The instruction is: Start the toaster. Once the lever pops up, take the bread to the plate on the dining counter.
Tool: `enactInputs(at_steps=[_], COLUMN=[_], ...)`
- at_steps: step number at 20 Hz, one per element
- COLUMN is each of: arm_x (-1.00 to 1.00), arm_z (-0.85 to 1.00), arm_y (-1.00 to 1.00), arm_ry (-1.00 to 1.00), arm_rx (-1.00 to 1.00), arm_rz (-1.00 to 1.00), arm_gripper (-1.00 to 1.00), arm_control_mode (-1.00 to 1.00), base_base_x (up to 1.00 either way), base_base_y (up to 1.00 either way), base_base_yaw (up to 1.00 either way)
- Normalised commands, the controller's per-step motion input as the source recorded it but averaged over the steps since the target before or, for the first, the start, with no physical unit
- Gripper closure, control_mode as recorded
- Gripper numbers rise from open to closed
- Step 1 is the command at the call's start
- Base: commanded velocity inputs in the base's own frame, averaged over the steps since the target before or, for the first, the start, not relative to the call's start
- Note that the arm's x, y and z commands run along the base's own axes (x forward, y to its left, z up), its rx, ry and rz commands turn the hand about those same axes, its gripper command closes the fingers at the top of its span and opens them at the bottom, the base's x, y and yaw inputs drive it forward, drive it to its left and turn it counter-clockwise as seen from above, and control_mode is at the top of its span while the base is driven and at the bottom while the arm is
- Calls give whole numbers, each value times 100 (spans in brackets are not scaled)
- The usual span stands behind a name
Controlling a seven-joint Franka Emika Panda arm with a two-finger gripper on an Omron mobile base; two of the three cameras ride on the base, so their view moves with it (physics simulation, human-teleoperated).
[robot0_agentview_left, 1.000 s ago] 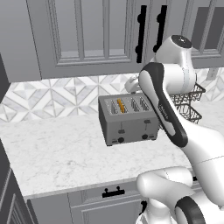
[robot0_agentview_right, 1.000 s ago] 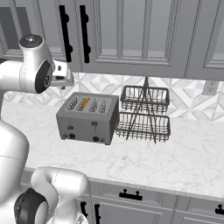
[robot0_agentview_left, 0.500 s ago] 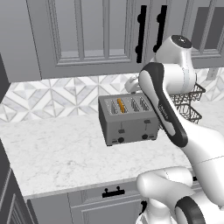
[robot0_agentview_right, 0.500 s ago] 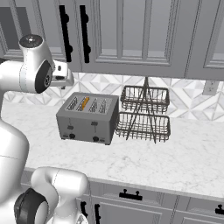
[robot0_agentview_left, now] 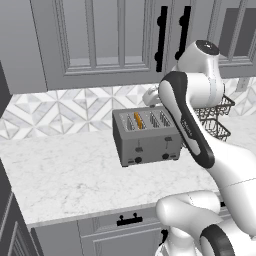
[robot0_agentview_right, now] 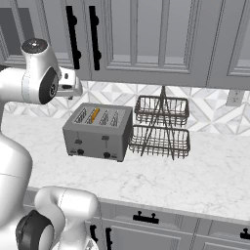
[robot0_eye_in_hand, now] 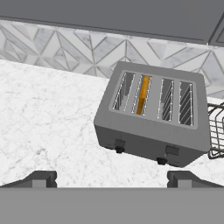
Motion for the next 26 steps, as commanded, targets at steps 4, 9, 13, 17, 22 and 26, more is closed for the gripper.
enactInputs(at_steps=[4,9,13,17,22,26], arm_x=[0,0,0,0,0,0], arm_z=[0,0,0,0,0,0], arm_y=[0,0,0,0,0,0], arm_ry=[0,0,0,0,0,0], arm_rx=[0,0,0,0,0,0], arm_rz=[0,0,0,0,0,0], arm_gripper=[-100,-100,-100,-100,-100,-100], arm_control_mode=[-100,-100,-100,-100,-100,-100], base_base_x=[0,0,0,0,0,0], base_base_y=[0,0,0,0,0,0], base_base_yaw=[0,0,0,0,0,0])
